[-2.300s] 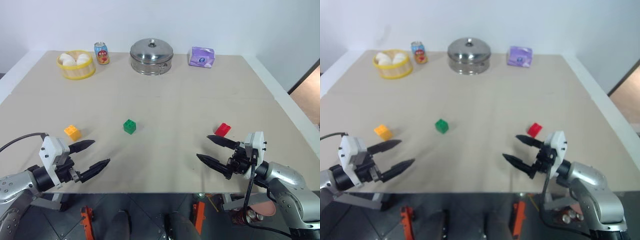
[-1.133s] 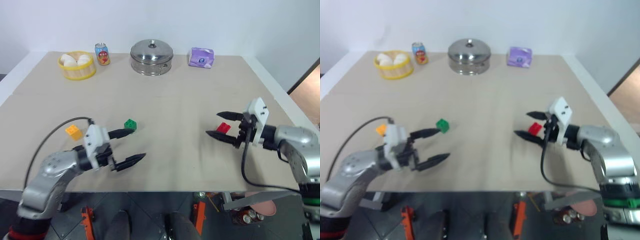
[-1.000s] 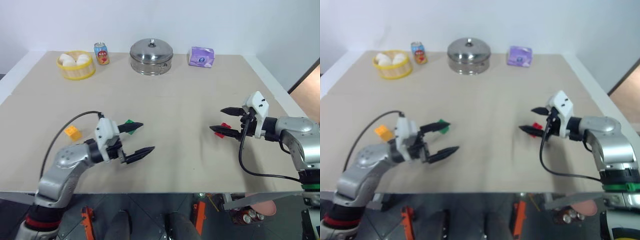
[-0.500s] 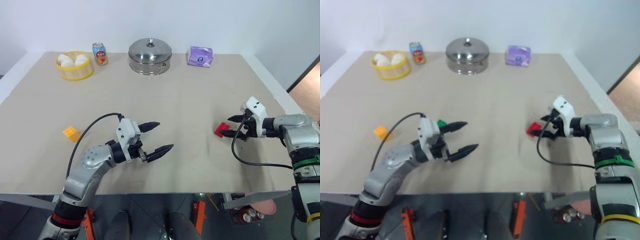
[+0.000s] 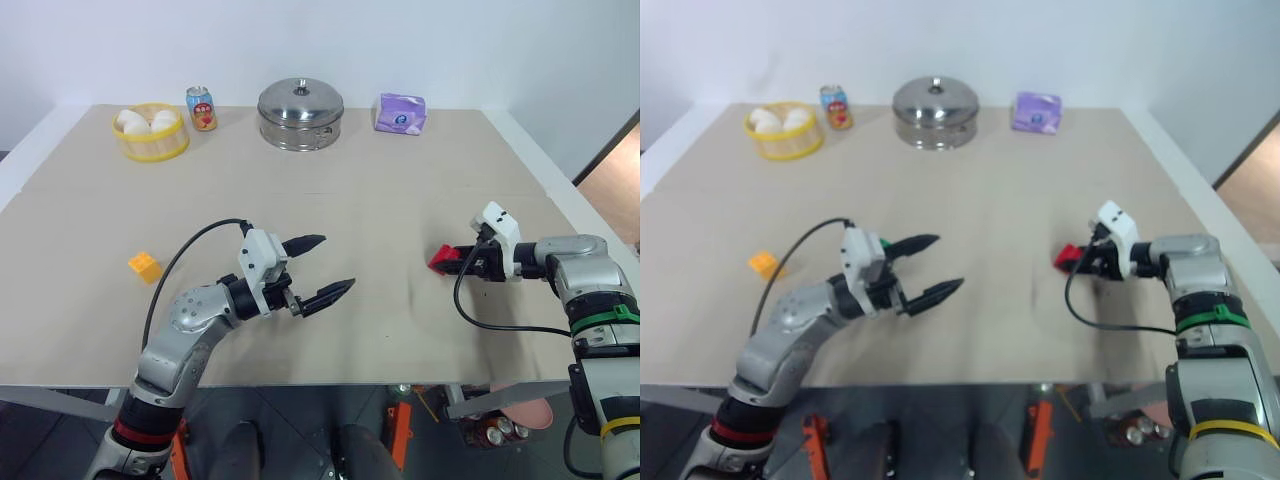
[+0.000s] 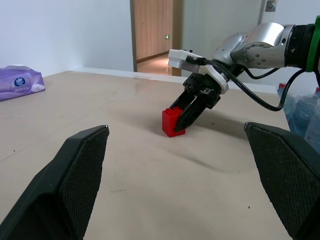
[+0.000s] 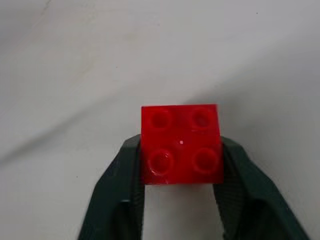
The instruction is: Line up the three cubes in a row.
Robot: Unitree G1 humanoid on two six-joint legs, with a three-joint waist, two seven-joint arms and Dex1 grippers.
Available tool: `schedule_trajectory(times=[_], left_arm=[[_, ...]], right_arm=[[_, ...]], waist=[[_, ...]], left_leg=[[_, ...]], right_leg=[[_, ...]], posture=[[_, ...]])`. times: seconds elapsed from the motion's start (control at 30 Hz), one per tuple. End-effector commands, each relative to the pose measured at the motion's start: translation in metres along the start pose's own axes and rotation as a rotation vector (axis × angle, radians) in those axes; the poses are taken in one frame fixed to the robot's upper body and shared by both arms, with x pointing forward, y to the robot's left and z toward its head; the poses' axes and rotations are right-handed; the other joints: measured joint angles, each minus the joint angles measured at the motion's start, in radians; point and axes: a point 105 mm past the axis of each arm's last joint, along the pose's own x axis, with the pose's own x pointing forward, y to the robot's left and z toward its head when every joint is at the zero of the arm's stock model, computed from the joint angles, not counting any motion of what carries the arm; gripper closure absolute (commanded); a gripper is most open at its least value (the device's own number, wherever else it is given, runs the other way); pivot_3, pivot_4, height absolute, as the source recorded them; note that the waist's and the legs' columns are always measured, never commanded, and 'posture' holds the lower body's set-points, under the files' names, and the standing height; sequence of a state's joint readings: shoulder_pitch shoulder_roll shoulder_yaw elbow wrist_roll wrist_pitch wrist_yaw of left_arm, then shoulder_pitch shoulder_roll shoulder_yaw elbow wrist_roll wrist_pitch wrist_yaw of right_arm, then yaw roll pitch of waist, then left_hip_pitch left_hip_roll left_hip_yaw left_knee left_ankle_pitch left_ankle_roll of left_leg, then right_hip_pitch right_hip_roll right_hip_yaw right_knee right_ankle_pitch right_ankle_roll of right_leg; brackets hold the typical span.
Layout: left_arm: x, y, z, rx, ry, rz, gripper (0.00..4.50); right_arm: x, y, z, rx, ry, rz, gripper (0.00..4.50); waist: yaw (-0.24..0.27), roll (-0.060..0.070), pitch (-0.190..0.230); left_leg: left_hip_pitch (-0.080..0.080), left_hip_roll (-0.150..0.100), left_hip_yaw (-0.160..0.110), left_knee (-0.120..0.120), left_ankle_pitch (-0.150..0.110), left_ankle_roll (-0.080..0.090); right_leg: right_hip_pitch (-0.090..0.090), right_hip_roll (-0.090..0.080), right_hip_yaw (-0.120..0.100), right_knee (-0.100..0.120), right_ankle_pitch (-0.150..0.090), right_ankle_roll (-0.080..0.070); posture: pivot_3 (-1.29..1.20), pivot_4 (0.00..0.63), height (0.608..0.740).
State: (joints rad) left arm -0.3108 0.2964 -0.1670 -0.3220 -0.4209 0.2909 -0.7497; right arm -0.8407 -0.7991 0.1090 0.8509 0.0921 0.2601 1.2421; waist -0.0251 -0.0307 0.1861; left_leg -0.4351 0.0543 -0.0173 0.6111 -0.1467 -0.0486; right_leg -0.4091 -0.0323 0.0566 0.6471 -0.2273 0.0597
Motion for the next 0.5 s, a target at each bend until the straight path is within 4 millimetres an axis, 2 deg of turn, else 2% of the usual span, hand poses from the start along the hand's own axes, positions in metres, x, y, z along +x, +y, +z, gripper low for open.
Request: schedule_trajectory(times=[0.03, 0.1, 0.23, 0.33, 0.37, 0.5], left_arm=[[0.002, 0.001, 0.008, 0.029, -0.021, -0.013, 0.00], [-0.001, 0.002, 0.008, 0.033, -0.014, -0.013, 0.00], [-0.015, 0.010, 0.012, 0.053, 0.003, 0.014, 0.00], [-0.040, 0.013, 0.013, 0.078, 0.041, 0.019, 0.00], [-0.050, 0.012, 0.011, 0.078, 0.071, 0.008, 0.00], [-0.080, 0.006, 0.005, 0.055, 0.162, -0.043, 0.00]], right_arm=[[-0.010, -0.005, 0.020, -0.036, -0.058, -0.020, 3.24], [-0.012, -0.003, 0.029, -0.059, -0.089, -0.005, 3.24], [-0.013, 0.024, 0.060, -0.160, -0.188, 0.129, 3.24], [-0.012, 0.067, 0.082, -0.264, -0.222, 0.310, 3.24], [-0.010, 0.083, 0.083, -0.318, -0.209, 0.374, 3.24], [-0.001, 0.120, 0.080, -0.447, -0.154, 0.507, 3.24]], waist=[[0.000, 0.000, 0.000], [0.000, 0.000, 0.000], [-0.005, 0.002, 0.001], [-0.008, 0.003, 0.001], [-0.010, 0.003, 0.001], [-0.011, 0.003, 0.001]], left_leg=[[0.000, 0.000, 0.000, 0.000, 0.000, 0.000], [0.000, 0.000, 0.000, 0.000, 0.000, 0.000], [0.000, 0.000, 0.000, 0.000, 0.000, 0.000], [0.001, 0.001, 0.000, 0.000, 0.000, 0.000], [0.001, 0.001, 0.000, -0.001, 0.000, 0.000], [0.002, 0.004, 0.000, -0.003, -0.001, -0.002]], right_leg=[[0.000, 0.000, 0.000, 0.000, 0.000, 0.000], [0.000, 0.000, 0.000, 0.000, 0.000, 0.000], [-0.001, 0.000, 0.001, 0.001, 0.000, 0.000], [0.000, 0.001, 0.001, 0.001, 0.000, 0.000], [-0.001, 0.002, 0.001, 0.001, 0.000, 0.000], [-0.001, 0.003, 0.000, 0.002, -0.003, -0.003]], posture=[[0.00, 0.150, 0.739], [0.00, 0.150, 0.739], [0.00, 0.150, 0.739], [0.00, 0.150, 0.739], [0.00, 0.150, 0.739], [0.00, 0.150, 0.739]])
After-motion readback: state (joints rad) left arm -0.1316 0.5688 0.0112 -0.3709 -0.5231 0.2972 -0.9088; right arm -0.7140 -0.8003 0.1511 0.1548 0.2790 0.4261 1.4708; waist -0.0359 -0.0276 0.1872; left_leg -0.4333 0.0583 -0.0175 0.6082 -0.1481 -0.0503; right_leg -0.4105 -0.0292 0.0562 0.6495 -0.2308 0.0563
